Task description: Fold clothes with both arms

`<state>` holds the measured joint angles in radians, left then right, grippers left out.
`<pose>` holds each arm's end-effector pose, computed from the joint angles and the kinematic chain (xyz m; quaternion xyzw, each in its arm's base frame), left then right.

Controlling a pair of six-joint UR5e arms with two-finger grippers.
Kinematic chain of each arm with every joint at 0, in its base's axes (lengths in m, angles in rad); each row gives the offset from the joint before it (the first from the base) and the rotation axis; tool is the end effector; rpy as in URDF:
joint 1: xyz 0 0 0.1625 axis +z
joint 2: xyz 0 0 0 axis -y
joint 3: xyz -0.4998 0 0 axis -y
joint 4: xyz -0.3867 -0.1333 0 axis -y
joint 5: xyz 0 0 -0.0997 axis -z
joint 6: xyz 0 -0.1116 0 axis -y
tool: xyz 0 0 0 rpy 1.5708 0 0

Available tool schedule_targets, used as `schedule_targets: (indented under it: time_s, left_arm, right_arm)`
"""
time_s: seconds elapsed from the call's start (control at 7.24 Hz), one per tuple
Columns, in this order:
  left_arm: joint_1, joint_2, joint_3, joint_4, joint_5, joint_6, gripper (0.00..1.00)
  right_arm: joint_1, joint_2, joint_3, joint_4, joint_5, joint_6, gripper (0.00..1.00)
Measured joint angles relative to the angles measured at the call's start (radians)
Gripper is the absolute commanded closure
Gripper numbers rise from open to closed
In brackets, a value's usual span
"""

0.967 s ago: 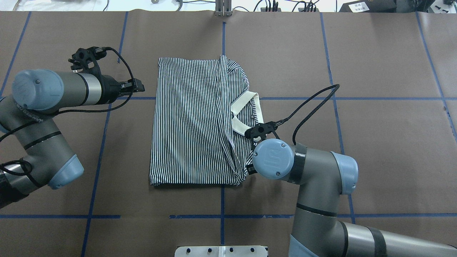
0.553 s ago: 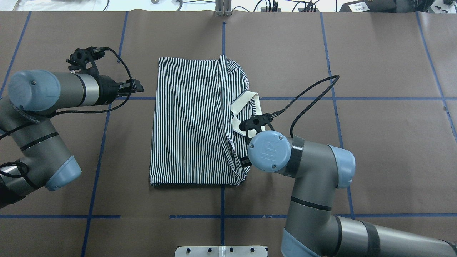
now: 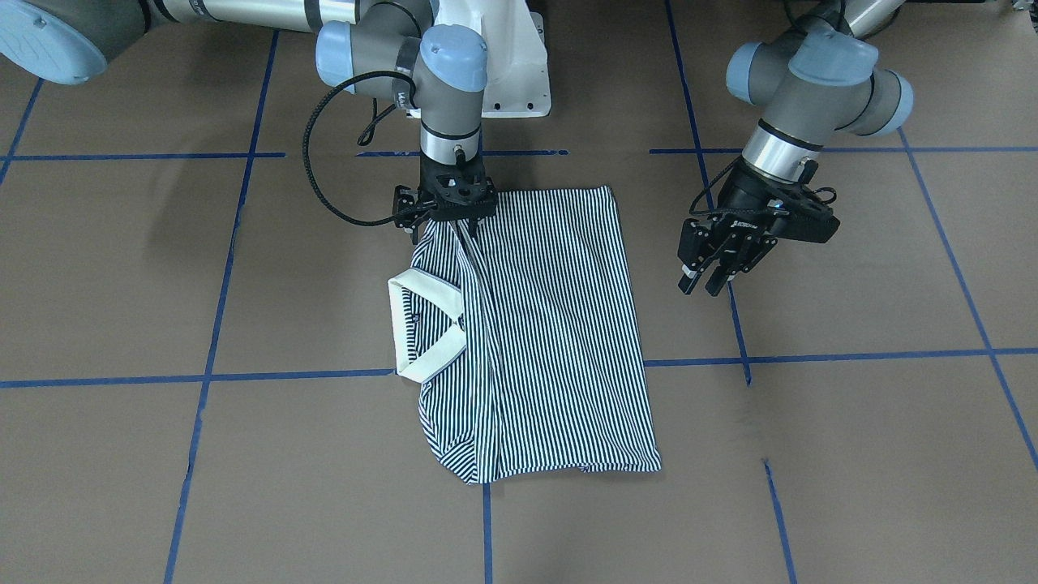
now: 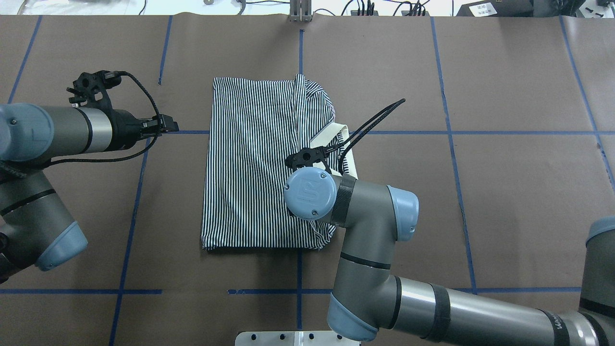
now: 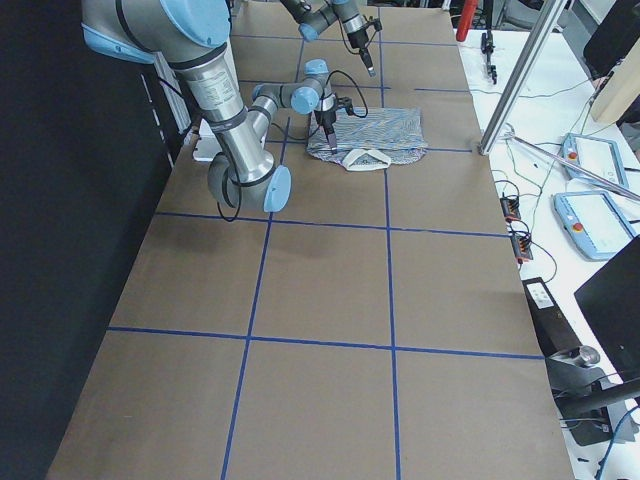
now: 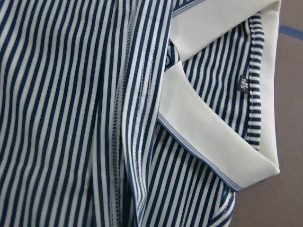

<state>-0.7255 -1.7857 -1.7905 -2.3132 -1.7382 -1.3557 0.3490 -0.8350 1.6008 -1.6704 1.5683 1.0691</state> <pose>0.3707 -0.4821 0.4381 0.1887 0.5246 -0.1643 0.8137 -0.6700 -0.3859 0.2911 0.1360 -0.2974 -0.0717 0.9423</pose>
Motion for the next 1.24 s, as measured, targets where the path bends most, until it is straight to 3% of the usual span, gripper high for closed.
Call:
schedule_targets:
  time_s: [1.24]
  left_arm:
    - [0.0, 0.003, -0.005, 0.0, -0.002, -0.002, 0.48]
  right_arm:
    - [0.003, 0.018, -0.047, 0.0, 0.01, -0.005, 0.0]
